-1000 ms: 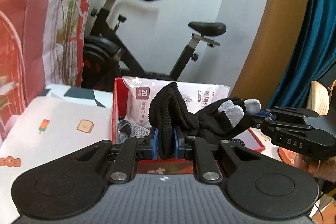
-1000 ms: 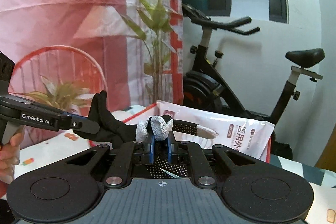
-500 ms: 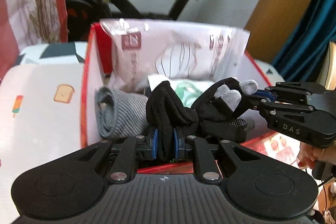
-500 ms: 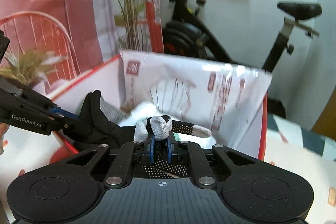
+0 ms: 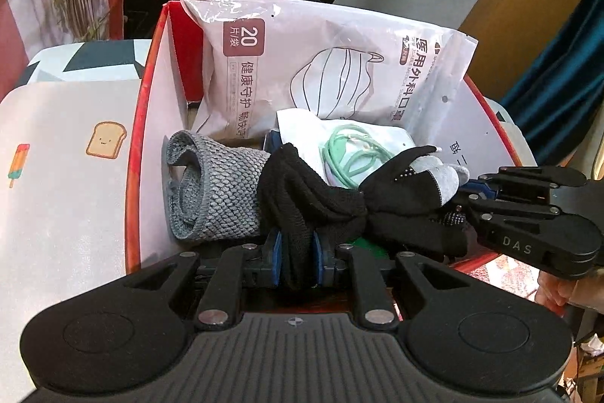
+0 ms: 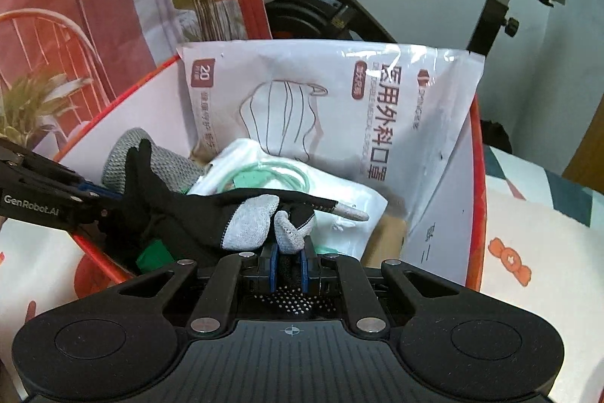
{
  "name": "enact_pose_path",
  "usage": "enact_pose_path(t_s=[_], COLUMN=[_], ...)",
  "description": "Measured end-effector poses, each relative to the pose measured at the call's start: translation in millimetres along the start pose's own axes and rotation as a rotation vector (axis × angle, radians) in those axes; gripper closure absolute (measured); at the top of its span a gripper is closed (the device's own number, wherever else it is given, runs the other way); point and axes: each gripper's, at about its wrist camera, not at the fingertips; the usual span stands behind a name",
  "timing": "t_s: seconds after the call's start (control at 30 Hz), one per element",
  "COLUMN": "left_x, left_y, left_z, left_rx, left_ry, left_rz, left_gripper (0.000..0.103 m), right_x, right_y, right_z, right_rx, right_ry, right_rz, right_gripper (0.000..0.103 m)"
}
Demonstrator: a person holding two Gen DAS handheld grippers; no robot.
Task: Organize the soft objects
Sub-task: 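Lower the black glove into the box and open both grippers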
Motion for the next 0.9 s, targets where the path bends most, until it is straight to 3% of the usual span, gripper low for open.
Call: enact_pose_path(t_s=[0.37, 0.47, 0.6, 0.7, 0.77, 0.87, 0.9], left_x=[0.1, 0.8, 3.5, 6.7, 9.7, 14.1, 14.9], left_y=[6.4, 13.0, 28.7, 41.9, 51.3, 64.6, 68.0], left_z=[-4.2, -8.7, -15.6, -18.4, -20.2, -25.4, -27.8], left_rx=[-0.032, -0.054, -0.071, -0.095, -0.1, -0.137, -0.153], left_ry=[-0.006, -0.019, -0.041, -0.031, -0.019, -0.008, -0.009], left_rz=[-0.028, -0.05, -0.102, -0.142, -0.173, -0.228, -0.246], left_gripper=[0.075, 0.065, 0.035, 0.022, 0.012, 0.002, 0.0], right_x=[0.2, 1.0, 1.8, 1.7, 1.7, 1.9, 1.6], right_y=[7.4, 12.0, 26.6, 40.6, 50.4, 65.4, 69.4], right_z=[-1.5, -1.4, -1.5, 0.2, 1.1, 2.3, 2.8], right_rx=[0.022, 0.037, 0.071, 0.073, 0.075, 0.076, 0.08], right_ry=[-0.015, -0.019, -0.045, -0.049, -0.057, -0.073, -0.076], right_rz=[-0.008, -0.015, -0.058, -0.094, -0.123, -0.171, -0.183], right_gripper=[0.091, 0.085, 0.077, 0.061, 0.037, 0.012, 0.009])
Point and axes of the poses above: each gripper's, at about its wrist camera, not at the fingertips, and y roughly against the way its jaws point, z to its left, x to its underside, and after that the axes turned 12 degrees about z, right-handed
